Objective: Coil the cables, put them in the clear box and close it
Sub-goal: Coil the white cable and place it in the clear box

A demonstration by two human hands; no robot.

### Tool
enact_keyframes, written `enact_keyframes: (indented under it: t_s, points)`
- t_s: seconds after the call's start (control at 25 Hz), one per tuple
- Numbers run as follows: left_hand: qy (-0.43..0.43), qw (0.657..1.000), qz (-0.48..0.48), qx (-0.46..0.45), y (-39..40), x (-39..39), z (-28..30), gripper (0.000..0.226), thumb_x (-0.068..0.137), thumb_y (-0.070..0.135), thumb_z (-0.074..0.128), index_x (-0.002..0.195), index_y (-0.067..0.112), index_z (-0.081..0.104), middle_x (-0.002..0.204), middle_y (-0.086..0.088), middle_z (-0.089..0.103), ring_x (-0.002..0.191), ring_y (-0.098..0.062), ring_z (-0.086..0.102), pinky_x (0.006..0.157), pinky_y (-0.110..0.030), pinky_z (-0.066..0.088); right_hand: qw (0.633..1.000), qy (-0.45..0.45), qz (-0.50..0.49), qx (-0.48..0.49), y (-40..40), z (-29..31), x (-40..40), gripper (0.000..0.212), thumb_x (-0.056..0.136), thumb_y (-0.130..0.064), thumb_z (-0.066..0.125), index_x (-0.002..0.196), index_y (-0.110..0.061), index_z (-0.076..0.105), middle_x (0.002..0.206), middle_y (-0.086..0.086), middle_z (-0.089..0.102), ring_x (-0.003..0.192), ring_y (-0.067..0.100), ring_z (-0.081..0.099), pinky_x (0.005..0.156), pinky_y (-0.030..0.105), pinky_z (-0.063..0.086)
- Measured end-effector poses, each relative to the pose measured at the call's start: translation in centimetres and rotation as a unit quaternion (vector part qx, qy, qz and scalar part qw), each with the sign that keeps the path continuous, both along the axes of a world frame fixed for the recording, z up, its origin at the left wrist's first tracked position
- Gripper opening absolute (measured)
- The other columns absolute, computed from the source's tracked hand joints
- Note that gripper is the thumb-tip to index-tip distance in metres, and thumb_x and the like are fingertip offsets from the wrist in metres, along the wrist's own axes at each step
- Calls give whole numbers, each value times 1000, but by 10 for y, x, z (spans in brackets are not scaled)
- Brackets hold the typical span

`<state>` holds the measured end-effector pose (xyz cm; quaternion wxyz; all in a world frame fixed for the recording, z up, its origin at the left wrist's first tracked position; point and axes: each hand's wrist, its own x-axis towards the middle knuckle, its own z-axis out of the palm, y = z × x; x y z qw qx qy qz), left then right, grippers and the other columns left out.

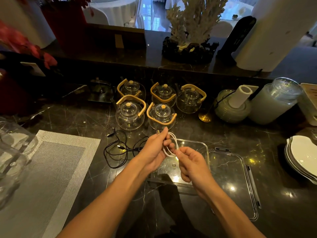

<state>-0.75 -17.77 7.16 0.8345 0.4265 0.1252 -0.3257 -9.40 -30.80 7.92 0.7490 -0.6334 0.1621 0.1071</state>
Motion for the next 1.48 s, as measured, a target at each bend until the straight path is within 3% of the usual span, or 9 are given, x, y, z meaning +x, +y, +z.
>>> enact_keyframes:
  t_s: [0.2,0.4,0.6,0.72,0.84,1.0,1.28,1.4,1.48]
  points:
    - [84,992,58,-69,-9,4,-4,33,105,30,48,78,11,50,50,6,36,37,-5,35,38,-19,33,1000,0,-20,-15,11,1,-11,17,104,-21,56,113,-8,52,52,-7,37,39,7,26,35,22,23]
    - [97,987,110,-69,-16,3,-3,36,106,31,45,77,11,49,47,6,35,34,-6,31,35,-19,29,1000,-13,-7,17,9,4,-15,10,104,-16,55,104,-7,52,55,-4,37,40,9,25,37,23,25]
    - [141,974,117,-135,-13,8,-1,36,106,29,44,76,11,49,46,6,34,32,-6,32,32,-20,30,992,-83,45,78,7,6,-21,17,98,-12,60,109,1,58,69,12,61,42,17,51,47,32,54]
    - [154,966,109,-177,-8,9,0,37,106,33,44,75,12,49,44,6,32,31,-6,30,30,-19,27,980,-74,22,184,5,12,-22,31,97,-7,61,127,1,55,120,15,74,72,22,72,65,35,63]
    - [136,970,89,-178,-11,2,5,39,106,34,44,74,13,49,46,7,30,32,-5,27,32,-18,23,941,-9,-97,324,-3,4,-13,31,95,-11,58,123,0,63,108,11,76,77,13,73,61,25,62]
    - [66,989,41,-128,-18,-5,10,35,105,31,47,76,12,49,50,7,31,37,-5,27,37,-18,24,896,74,-129,420,-13,-9,1,32,84,-13,77,113,-4,67,81,6,64,54,7,61,45,18,56]
    - [-49,999,7,21,-21,-13,15,32,104,30,50,78,12,50,56,2,30,42,-8,32,45,-20,41,895,154,-131,398,-14,-3,19,16,95,-2,51,98,3,66,64,4,55,33,4,33,32,8,32]
    - [-181,956,-4,232,-20,-14,10,37,105,36,47,76,13,53,55,-4,50,54,-18,55,64,-32,51,931,155,-73,323,-16,-1,20,16,86,-3,63,96,3,73,78,6,66,35,3,32,33,9,31]
    - [-225,917,9,331,-21,-17,6,41,105,40,44,74,15,54,62,-5,57,63,-20,58,64,-32,50,959,142,-50,239,-15,-2,18,13,88,-4,65,94,1,75,75,3,66,36,3,31,34,13,32]
